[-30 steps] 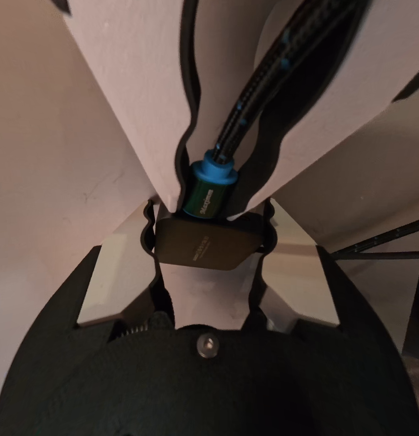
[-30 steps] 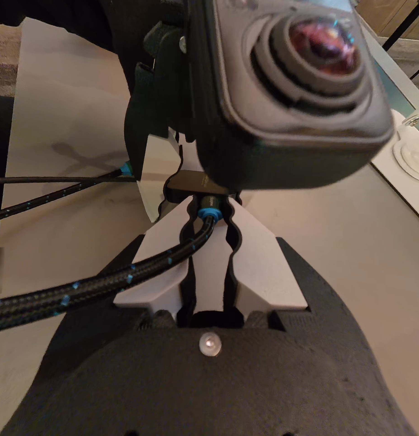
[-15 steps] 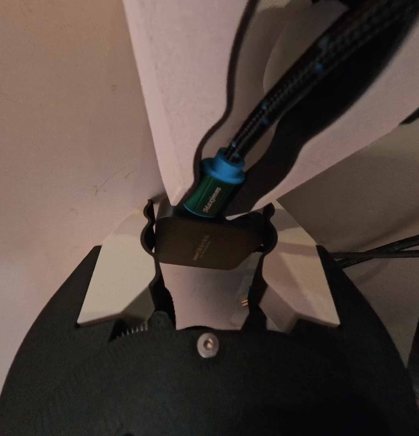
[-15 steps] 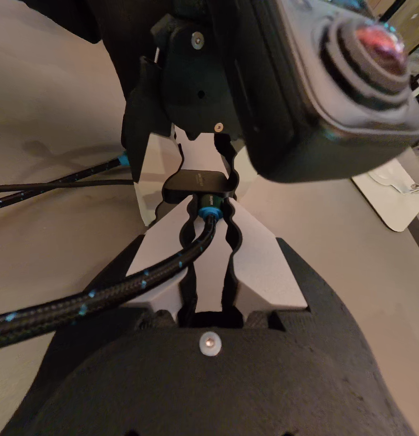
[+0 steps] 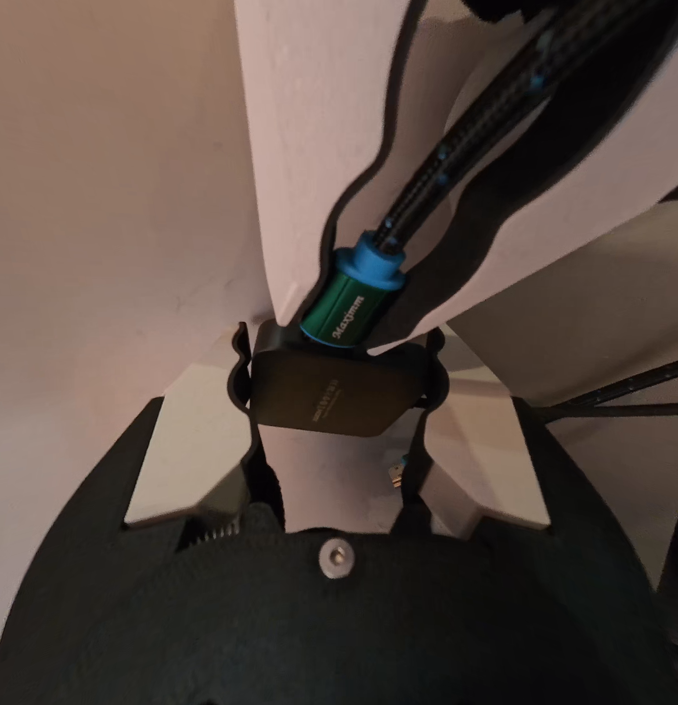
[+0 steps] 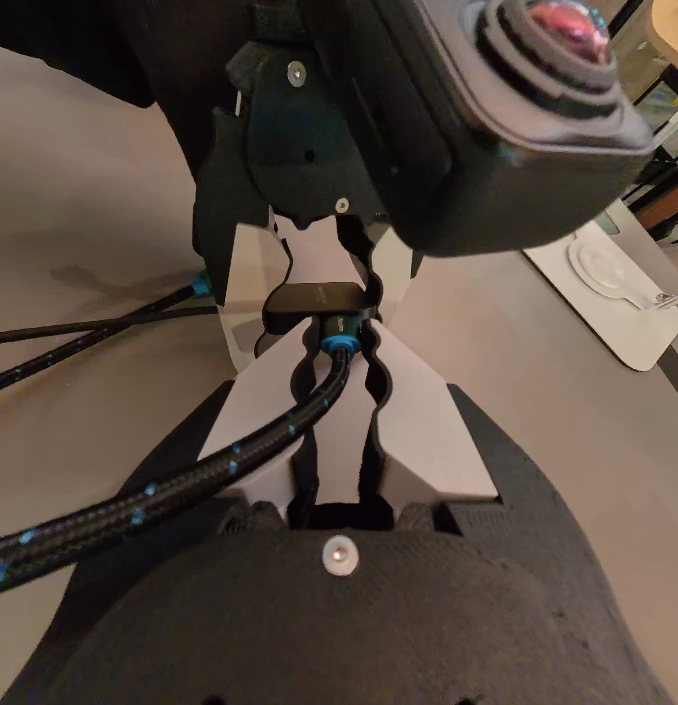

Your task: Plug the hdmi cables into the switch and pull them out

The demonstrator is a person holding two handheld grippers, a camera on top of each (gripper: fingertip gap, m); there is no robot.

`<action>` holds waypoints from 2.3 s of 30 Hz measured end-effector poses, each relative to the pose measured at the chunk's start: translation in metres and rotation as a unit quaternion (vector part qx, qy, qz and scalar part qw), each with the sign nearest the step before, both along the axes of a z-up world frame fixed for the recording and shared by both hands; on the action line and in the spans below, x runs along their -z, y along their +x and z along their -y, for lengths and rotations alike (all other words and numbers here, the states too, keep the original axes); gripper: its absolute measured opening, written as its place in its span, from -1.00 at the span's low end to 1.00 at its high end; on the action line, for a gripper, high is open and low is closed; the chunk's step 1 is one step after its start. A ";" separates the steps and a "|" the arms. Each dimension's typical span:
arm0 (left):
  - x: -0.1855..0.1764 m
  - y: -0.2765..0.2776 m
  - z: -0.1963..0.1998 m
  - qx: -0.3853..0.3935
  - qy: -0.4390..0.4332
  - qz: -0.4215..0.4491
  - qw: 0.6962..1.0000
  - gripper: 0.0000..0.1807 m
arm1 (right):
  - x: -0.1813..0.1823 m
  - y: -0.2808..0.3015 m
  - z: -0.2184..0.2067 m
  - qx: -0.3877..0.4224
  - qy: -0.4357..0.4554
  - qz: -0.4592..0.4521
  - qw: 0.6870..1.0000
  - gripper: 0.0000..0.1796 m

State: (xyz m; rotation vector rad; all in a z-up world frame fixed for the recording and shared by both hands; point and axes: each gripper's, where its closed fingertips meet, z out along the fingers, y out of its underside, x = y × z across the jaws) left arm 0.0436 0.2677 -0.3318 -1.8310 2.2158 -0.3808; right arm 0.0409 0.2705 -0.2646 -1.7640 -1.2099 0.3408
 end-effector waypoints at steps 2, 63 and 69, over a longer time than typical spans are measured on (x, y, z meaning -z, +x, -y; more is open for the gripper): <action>0.001 -0.002 -0.002 0.009 0.031 -0.013 0.999 -0.01 | 0.002 0.000 0.001 -0.003 -0.024 -0.020 1.000 -0.79; 0.000 -0.108 -0.051 -0.244 0.048 0.013 0.968 0.00 | -0.050 0.418 0.042 0.323 0.109 0.448 0.826 -0.79; 0.001 -0.107 -0.050 -0.244 0.044 0.018 0.969 0.00 | -0.017 0.442 0.077 0.294 -0.062 0.497 0.814 -0.66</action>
